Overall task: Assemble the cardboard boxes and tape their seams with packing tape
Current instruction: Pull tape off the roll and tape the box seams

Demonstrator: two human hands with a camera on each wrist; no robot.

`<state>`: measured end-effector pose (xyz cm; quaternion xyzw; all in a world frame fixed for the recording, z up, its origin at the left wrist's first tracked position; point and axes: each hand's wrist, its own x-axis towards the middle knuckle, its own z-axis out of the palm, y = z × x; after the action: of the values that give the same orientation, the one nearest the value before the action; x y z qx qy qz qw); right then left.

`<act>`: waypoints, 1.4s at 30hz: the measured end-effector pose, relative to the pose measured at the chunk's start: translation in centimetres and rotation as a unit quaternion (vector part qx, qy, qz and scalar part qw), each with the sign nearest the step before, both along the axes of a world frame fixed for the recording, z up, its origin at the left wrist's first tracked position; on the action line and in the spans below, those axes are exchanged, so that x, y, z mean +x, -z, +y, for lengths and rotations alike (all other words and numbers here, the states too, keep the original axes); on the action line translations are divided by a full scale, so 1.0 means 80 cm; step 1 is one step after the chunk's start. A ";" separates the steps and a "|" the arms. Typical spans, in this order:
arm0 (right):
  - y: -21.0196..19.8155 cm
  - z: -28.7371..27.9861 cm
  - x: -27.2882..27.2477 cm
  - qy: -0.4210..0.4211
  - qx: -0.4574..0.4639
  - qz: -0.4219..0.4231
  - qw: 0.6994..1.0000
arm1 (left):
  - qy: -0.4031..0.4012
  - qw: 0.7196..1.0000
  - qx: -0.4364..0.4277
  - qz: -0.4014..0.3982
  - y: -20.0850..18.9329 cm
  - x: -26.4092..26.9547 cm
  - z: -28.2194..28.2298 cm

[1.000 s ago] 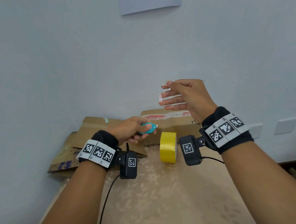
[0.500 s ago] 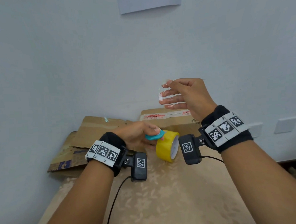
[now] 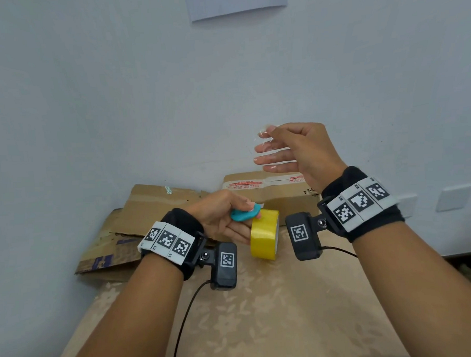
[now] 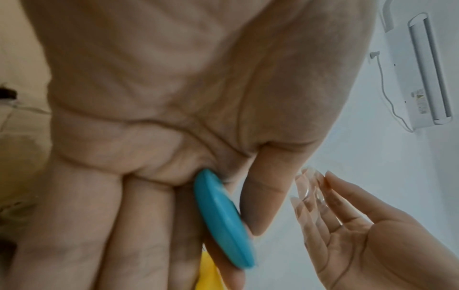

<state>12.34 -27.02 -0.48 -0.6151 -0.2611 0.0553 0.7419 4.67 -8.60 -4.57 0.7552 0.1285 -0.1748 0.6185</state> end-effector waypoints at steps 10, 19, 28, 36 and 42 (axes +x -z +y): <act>0.003 0.002 0.003 0.009 0.002 0.005 1.000 | -0.026 0.999 -0.010 0.039 -0.004 -0.003 -0.005; 0.008 0.002 0.008 0.036 0.022 0.020 0.999 | -0.035 0.999 -0.012 0.040 0.000 -0.002 -0.001; 0.007 0.005 0.001 0.014 0.006 -0.021 1.000 | -0.058 0.997 0.014 0.042 0.000 0.002 -0.002; 0.003 0.002 -0.002 -0.009 -0.011 -0.040 0.999 | -0.080 0.996 0.025 0.018 0.005 0.003 -0.004; 0.006 -0.001 0.002 0.001 0.005 -0.018 1.000 | -0.078 0.996 0.027 0.015 0.007 0.002 -0.008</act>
<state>12.48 -27.11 -0.93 -0.6128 -0.2741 0.0422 0.7400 4.82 -9.26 -5.11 0.7569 0.2010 -0.1340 0.6072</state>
